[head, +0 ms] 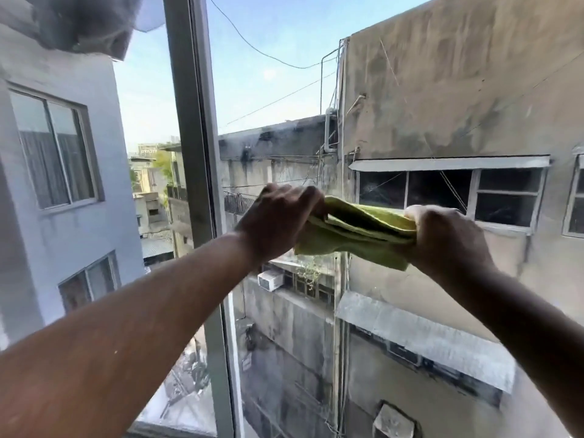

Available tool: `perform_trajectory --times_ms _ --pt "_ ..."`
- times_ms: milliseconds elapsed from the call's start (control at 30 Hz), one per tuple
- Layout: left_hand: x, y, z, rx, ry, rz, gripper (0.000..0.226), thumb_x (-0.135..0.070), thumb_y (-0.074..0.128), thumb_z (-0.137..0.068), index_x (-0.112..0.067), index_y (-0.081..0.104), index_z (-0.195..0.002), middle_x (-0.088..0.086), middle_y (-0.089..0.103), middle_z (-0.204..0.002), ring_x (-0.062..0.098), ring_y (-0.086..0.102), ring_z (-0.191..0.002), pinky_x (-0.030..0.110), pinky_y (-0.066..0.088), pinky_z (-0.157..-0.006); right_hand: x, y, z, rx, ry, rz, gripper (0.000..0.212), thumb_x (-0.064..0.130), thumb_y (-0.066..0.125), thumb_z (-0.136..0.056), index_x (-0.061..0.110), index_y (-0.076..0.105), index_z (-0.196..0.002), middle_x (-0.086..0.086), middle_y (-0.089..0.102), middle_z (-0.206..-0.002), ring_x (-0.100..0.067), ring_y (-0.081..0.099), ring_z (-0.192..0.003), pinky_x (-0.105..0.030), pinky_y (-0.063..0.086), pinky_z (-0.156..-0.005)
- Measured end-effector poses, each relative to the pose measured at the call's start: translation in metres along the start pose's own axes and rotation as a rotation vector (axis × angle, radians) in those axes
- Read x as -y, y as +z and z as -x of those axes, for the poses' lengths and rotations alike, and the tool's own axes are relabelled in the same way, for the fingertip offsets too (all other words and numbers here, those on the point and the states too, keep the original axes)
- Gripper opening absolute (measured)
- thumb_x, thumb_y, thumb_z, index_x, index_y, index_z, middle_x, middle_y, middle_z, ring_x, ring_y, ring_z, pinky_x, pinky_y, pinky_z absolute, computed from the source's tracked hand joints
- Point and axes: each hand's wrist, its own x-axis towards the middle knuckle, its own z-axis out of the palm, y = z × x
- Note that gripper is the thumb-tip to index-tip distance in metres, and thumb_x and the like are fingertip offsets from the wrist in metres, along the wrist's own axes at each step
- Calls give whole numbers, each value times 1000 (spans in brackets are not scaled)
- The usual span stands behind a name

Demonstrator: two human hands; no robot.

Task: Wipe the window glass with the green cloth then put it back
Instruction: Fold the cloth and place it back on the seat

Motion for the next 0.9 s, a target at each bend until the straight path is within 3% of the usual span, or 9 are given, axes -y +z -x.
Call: perform_trajectory --times_ms 100,200,267,400,533,633,733,833,900 --pt "16 -16 27 196 -229 455 51 -21 78 -84 -7 50 -125 10 67 -94 22 65 -76 24 51 -65 17 -4 1 303 34 -388 18 27 85 -77 16 71 -80 -8 68 -69 -24 60 -62 -31 44 -56" --pt "47 -21 96 378 -473 856 27 -32 74 -76 -12 65 -92 5 66 -86 16 64 -77 28 55 -64 50 17 17 553 158 -1069 42 16 84 -69 9 74 -109 -22 75 -104 -28 69 -95 -45 58 -85" --pt "66 -19 172 439 -746 1169 27 -36 72 -70 -18 70 -90 0 70 -85 13 69 -81 22 57 -65 91 59 42 695 232 -1288 38 14 82 -71 18 77 -109 -8 78 -98 -20 74 -89 -41 65 -71" --pt "63 5 369 264 -1472 1611 44 -13 67 -81 -19 69 -125 17 67 -131 37 64 -120 62 52 -97 205 165 132 967 479 -1449 20 18 74 -75 26 80 -93 5 79 -86 -11 75 -73 -28 61 -56" --pt "2 12 562 30 -2099 1468 51 -3 60 -92 5 51 -141 31 55 -140 43 58 -122 61 48 -103 317 268 266 1304 656 -1288 15 9 68 -92 18 74 -103 7 78 -84 -7 74 -71 -29 62 -57" --pt "-46 10 704 -89 -2460 1211 30 -1 60 -94 7 62 -123 23 71 -115 33 70 -102 49 57 -94 401 335 387 1540 658 -1063 14 3 68 -94 13 73 -100 6 76 -76 -3 70 -61 -23 57 -50" --pt "-92 12 813 -81 -2659 1046 13 4 60 -93 -5 68 -98 5 76 -79 11 73 -60 27 61 -60 459 384 495 1670 598 -898 13 0 68 -93 10 73 -99 -1 73 -81 -5 65 -60 -25 57 -54" --pt "-129 29 897 -81 -2759 910 14 8 59 -93 -1 66 -101 6 72 -80 8 70 -57 25 59 -58 495 428 584 1765 514 -778 16 2 69 -92 7 74 -107 -15 74 -98 -21 67 -82 -50 61 -82" --pt "-145 46 943 -51 -2753 864 17 9 59 -93 2 65 -108 3 72 -77 9 69 -59 24 57 -59 508 457 635 1792 483 -679 14 5 71 -89 3 72 -104 -17 73 -95 -28 67 -85 -55 61 -85"
